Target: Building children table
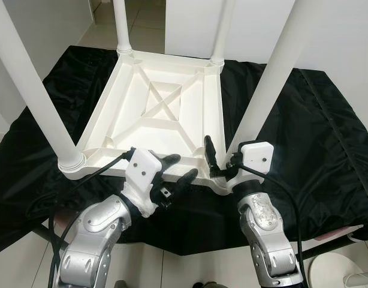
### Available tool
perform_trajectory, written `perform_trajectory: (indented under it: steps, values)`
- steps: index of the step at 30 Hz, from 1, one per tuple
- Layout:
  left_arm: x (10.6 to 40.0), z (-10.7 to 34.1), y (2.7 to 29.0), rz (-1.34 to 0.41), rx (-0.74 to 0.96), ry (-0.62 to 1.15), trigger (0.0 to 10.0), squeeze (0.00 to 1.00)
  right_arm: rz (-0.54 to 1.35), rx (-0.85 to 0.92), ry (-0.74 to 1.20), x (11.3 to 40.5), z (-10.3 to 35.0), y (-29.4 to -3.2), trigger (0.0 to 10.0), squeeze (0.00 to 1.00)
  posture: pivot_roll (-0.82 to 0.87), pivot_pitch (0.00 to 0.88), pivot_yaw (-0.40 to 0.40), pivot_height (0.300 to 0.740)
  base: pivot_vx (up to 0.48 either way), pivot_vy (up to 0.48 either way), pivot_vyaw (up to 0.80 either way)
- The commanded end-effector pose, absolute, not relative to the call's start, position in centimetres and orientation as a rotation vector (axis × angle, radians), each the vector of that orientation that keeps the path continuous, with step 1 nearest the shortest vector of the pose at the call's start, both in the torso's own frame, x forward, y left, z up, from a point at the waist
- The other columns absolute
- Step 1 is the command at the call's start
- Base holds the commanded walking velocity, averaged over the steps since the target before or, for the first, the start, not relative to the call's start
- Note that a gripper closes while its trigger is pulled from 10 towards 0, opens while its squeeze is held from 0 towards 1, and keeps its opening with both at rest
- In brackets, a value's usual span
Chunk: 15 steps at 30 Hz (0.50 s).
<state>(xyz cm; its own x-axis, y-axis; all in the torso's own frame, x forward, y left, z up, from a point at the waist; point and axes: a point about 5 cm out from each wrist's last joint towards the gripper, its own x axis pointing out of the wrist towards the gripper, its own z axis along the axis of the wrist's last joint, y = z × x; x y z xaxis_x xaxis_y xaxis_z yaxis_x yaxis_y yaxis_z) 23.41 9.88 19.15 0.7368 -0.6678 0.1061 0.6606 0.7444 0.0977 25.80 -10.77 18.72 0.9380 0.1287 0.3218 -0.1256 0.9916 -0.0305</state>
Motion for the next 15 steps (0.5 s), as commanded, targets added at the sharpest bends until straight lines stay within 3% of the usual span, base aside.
perform_trajectory:
  steps: [1, 15]
  values:
    - [23.5, 19.2, 9.7, -0.726, 0.058, -0.13, 10.0, 0.0, 0.103, -0.021, -0.299, 25.9, 18.2, -11.2, 10.0, 0.0, 0.03, 0.092, -0.048, 0.74, 0.0, 0.0, 0.0]
    - [23.7, 19.3, 9.4, -0.734, 0.05, -0.135, 10.0, 0.0, 0.068, -0.038, -0.297, 26.3, 18.1, -12.3, 10.0, 0.0, 0.02, 0.09, -0.036, 0.74, 0.0, 0.0, 0.0]
